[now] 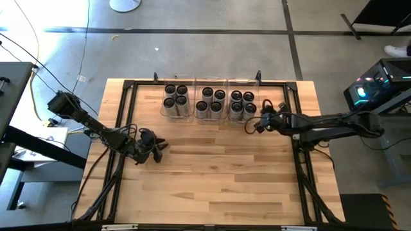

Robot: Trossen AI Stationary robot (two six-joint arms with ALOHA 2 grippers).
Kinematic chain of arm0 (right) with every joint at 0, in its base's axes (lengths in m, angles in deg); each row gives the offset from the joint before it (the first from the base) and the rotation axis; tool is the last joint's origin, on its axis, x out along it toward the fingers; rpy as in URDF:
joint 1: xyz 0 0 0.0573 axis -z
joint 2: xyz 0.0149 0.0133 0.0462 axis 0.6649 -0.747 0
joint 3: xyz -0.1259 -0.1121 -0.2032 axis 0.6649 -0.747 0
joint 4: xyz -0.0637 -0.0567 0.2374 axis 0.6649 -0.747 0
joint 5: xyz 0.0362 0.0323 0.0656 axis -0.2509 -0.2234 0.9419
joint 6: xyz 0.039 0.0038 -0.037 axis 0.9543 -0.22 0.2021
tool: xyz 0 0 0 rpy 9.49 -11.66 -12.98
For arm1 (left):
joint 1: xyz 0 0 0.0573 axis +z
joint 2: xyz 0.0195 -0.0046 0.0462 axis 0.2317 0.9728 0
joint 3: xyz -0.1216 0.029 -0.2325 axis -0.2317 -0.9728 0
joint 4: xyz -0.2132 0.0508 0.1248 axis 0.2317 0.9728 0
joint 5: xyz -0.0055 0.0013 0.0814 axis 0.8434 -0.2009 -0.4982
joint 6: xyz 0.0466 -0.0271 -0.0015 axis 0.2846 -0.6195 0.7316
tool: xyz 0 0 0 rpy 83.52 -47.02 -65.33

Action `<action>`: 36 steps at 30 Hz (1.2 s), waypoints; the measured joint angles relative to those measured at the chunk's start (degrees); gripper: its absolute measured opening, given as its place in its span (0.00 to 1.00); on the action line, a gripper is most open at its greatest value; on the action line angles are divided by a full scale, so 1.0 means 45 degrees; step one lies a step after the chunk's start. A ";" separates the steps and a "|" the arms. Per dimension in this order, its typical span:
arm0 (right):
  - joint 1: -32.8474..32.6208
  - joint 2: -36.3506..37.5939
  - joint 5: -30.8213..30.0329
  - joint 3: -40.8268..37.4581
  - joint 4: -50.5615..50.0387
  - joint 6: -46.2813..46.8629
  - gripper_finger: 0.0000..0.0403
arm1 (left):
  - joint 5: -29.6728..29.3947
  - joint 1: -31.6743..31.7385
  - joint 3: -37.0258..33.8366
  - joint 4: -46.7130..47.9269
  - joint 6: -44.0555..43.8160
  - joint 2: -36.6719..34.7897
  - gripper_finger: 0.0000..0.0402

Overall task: Sort soda cans
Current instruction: Move the bottom transparent bin to the top right of the table

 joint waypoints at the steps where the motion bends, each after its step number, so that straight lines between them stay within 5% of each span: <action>1: -0.0068 0.0125 -0.0021 0.0137 -0.0414 0.0149 0.00 | 0.0184 0.0000 0.0000 -0.0004 0.0091 0.0000 0.35; 10: -0.1853 0.1291 -0.0184 0.2598 -0.7203 0.4011 0.00 | 0.0590 -0.0213 0.0317 0.0025 0.0323 0.0005 0.35; 15: -0.3728 0.1475 0.1144 0.2905 -0.7996 0.5945 0.00 | 0.0616 -0.0476 0.1047 0.0075 0.1203 0.0005 0.35; 19: -0.5260 0.1427 0.2824 0.2278 -0.6546 0.6526 0.00 | 0.0618 -0.0486 0.1697 0.0079 0.2045 0.0005 0.35; 23: -0.6502 0.1430 0.2966 0.0983 -0.3583 0.6639 0.00 | 0.0614 -0.0486 0.2218 0.0078 0.2834 0.0002 0.35; 36: -0.6449 0.1398 -0.1749 -0.4016 0.7363 0.5739 0.00 | -0.1582 0.0760 0.2322 0.1635 0.2402 0.0010 0.35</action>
